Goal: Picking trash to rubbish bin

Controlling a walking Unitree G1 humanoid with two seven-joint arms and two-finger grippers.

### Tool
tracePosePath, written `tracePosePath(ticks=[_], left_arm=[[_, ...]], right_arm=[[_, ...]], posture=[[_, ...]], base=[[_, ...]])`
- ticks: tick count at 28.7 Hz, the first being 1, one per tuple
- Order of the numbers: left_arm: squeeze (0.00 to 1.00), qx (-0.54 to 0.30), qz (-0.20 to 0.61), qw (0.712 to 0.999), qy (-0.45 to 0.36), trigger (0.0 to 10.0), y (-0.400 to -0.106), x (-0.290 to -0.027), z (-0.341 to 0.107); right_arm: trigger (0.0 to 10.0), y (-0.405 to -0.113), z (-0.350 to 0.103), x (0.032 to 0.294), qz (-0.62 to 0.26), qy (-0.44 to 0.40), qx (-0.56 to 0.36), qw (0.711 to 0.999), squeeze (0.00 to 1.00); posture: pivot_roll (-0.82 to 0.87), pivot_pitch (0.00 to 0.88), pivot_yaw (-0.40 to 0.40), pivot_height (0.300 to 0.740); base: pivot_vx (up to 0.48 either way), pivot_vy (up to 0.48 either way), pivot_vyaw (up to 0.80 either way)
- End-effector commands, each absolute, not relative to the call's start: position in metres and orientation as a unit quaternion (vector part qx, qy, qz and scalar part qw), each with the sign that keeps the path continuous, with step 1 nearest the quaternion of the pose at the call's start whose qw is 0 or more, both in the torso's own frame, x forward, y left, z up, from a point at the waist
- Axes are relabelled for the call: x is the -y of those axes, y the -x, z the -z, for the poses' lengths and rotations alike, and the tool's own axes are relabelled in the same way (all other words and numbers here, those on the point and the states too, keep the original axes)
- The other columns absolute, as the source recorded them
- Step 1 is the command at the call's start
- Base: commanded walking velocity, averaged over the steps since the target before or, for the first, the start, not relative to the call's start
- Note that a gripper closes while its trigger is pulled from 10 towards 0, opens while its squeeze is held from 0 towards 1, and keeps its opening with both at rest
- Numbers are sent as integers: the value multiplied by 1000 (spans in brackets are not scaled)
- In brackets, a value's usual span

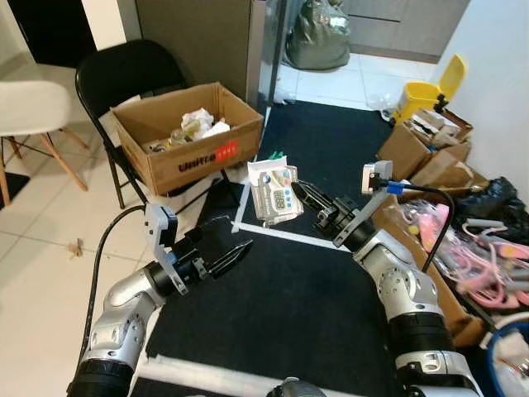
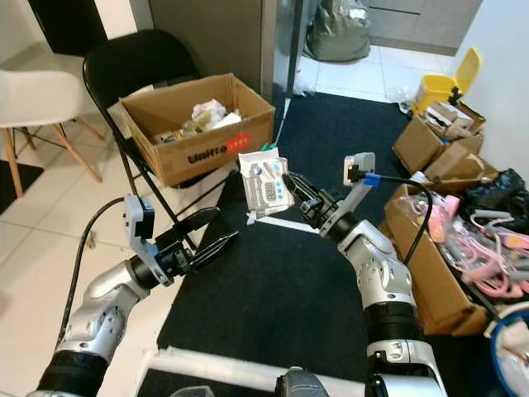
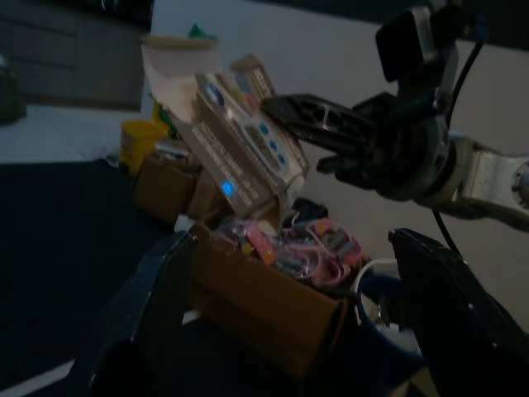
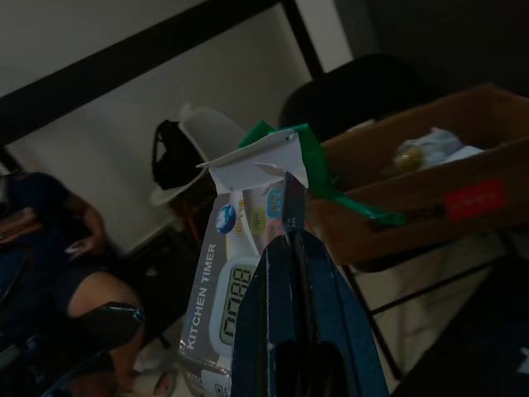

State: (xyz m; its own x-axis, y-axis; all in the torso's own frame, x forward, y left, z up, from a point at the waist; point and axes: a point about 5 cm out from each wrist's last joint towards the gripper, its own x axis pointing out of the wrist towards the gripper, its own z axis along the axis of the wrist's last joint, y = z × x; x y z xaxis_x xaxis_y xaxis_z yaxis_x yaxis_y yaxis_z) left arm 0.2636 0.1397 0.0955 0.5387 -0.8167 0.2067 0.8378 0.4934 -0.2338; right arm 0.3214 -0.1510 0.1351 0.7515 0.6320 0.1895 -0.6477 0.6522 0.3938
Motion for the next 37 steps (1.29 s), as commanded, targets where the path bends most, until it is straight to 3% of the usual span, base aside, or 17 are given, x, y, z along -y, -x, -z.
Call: tracePosePath(ticks=[1, 13, 21, 37], left_arm=[[0, 31, 482, 862, 152, 10000, -263, -139, -95], [0, 27, 480, 863, 152, 10000, -263, -140, -90], [0, 28, 480, 863, 152, 10000, -264, -141, -90], [0, 31, 481, 863, 152, 10000, -265, -140, -91]], right_arm=[[10000, -322, -136, 154, -348, -219, 18, 911, 0], [10000, -322, -136, 153, -349, -217, 18, 911, 0], [10000, -322, -136, 153, -351, -211, 17, 912, 0], [10000, -322, -136, 153, -349, -213, 16, 912, 0]], posture=[[14, 0, -31, 740], [14, 0, -31, 740], [15, 0, -29, 740], [15, 0, -28, 740]], base=[[300, 0, 0], [427, 0, 0], [396, 0, 677], [428, 0, 0]])
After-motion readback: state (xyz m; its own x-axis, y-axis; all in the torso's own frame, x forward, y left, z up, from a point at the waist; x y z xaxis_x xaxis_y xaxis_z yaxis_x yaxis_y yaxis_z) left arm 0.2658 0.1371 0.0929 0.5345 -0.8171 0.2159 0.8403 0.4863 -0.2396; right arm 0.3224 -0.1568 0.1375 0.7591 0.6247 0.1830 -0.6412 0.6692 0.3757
